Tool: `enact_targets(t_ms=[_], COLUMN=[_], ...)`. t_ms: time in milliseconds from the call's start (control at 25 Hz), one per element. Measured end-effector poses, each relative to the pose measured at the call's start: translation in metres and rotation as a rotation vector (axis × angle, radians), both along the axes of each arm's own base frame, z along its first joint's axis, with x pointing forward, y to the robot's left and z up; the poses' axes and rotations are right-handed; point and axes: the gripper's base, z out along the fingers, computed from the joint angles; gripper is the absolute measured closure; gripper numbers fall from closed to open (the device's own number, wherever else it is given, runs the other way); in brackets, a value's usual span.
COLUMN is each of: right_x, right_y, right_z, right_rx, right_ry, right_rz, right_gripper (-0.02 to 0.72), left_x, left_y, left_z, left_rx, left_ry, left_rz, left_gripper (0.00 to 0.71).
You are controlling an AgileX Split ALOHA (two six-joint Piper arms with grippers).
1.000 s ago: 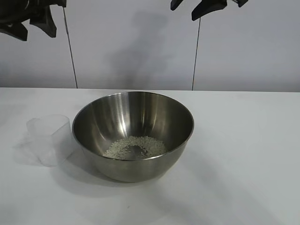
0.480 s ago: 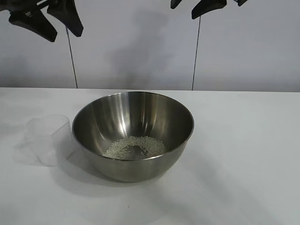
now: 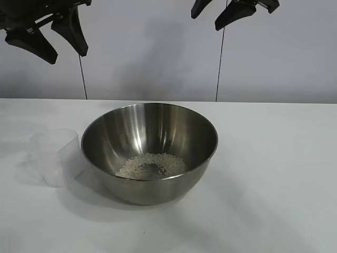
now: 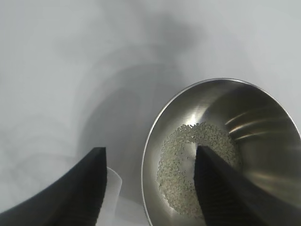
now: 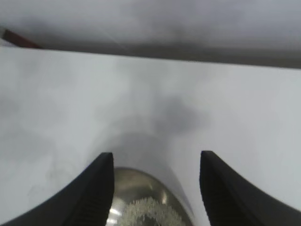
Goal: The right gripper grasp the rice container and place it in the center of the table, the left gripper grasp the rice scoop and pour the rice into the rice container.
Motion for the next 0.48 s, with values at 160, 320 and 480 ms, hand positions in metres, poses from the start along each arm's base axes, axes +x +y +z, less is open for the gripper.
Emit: enact_targets(t_ms=[160, 320, 480], right_x=[-0.009, -0.012, -0.017], right_y=[0.0, 0.0, 0.0], right_z=[-0.005, -0.006, -0.008], right_rx=[-0.022, -0.03, -0.043], right_ry=[0.095, 0.128, 0.183], right_rz=[0.041, 0.055, 0.08], right_gripper=[0.324, 0.324, 0.324], left_x=[0.0, -0.001, -0.001], left_y=[0.0, 0.0, 0.0], left_z=[-0.001, -0.002, -0.002], left_rx=[0.002, 0.005, 0.005], left_ry=[0.01, 0.022, 0.022], left_rz=[0.0, -0.003, -0.003], left_gripper=[0.175, 0.158, 0.158])
